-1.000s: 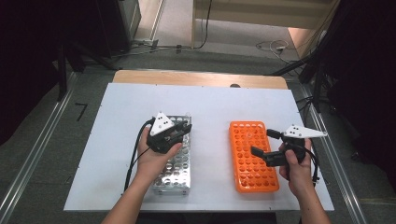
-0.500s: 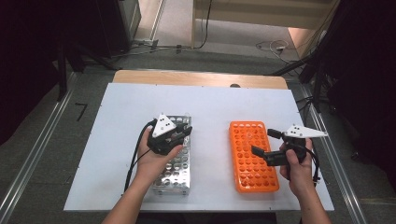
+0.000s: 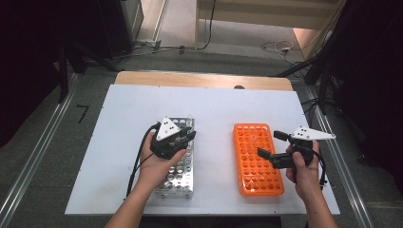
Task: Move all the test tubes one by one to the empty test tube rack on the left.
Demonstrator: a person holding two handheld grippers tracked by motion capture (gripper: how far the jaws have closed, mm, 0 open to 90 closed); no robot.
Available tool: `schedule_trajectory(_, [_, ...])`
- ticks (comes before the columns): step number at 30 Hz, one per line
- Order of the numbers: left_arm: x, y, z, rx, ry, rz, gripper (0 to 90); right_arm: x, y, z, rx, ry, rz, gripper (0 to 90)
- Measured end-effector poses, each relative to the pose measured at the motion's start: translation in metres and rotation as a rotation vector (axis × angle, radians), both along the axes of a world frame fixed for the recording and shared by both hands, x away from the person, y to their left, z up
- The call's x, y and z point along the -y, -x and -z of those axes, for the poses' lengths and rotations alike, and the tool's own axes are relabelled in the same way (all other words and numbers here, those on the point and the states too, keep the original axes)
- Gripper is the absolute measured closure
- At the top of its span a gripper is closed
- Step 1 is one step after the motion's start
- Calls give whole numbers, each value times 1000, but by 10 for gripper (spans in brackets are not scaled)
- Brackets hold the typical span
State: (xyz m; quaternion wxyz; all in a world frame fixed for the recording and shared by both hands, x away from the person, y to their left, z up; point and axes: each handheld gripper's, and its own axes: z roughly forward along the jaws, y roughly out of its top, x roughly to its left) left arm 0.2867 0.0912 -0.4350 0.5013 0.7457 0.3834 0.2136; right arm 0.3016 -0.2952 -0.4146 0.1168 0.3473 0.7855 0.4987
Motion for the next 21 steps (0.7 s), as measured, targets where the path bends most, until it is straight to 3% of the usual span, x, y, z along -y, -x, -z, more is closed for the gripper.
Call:
schedule_trajectory(12, [0,2,0,-19,7,-2,691,3,-1,-2,4,-4,7,0])
schedule_trajectory(21, [-4,11,-8,-8,70,49,486,14,-3,-8,10,-35,44,0])
